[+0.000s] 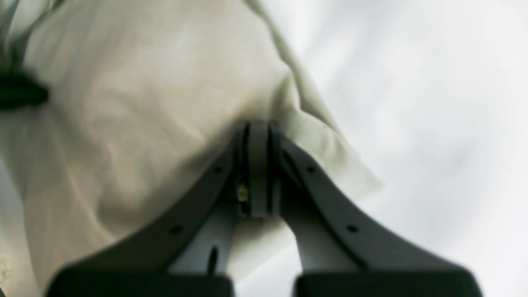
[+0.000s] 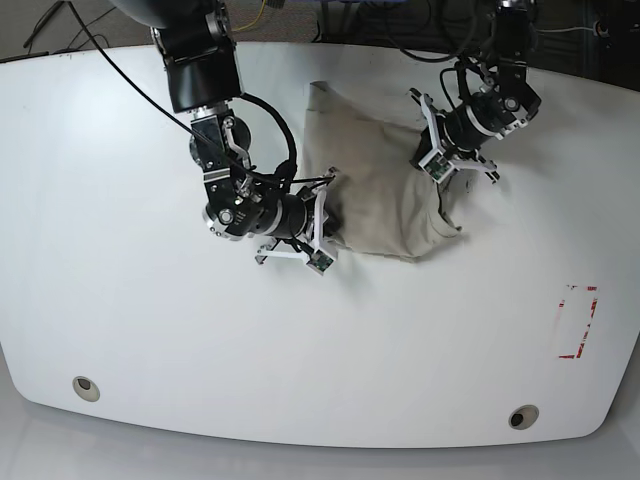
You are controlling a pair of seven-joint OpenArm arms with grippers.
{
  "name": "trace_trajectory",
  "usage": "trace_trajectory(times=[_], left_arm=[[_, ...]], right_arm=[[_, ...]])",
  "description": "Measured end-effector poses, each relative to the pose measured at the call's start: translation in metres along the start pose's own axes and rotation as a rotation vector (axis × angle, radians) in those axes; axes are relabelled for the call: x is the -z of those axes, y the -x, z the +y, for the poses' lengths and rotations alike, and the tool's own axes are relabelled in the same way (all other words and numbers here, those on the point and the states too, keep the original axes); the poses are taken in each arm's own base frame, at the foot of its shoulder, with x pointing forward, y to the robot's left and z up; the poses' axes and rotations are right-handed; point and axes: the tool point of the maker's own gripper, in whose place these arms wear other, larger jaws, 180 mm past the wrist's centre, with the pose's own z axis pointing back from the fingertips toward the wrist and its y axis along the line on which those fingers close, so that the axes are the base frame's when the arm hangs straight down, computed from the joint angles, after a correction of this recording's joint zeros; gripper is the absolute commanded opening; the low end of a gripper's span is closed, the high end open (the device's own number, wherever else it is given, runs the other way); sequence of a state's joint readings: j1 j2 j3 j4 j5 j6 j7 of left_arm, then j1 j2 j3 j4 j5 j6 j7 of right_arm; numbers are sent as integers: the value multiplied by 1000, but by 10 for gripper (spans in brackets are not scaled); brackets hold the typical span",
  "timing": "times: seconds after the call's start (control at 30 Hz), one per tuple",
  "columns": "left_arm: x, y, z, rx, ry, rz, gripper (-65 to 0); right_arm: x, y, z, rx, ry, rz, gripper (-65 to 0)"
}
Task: Layout the t-shirt on the table in an organized manner, then fold the t-shirt properly
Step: 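Regrasp the folded bundle edges with both grippers, then rotate and flatten the folded bundle with both grippers, then release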
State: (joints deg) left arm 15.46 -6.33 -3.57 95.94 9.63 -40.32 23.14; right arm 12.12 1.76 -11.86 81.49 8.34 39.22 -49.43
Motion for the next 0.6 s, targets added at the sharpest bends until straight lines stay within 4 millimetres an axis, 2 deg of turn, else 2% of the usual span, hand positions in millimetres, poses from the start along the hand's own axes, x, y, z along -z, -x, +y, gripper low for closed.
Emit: trace_trajectory(times=[0.3,0.47,0.6], left_arm=[[2,8,42,-44,-56,-3,-650],[-1,15,73,-51,-123,32,-650],[-2,16,88,-53,-151,41,-650]], right_arm=[[-2,31,10,10,-2,23,-650],[-11,37,18,-6,3,17,-650],[-19,36,25,-22,17,2,-650]])
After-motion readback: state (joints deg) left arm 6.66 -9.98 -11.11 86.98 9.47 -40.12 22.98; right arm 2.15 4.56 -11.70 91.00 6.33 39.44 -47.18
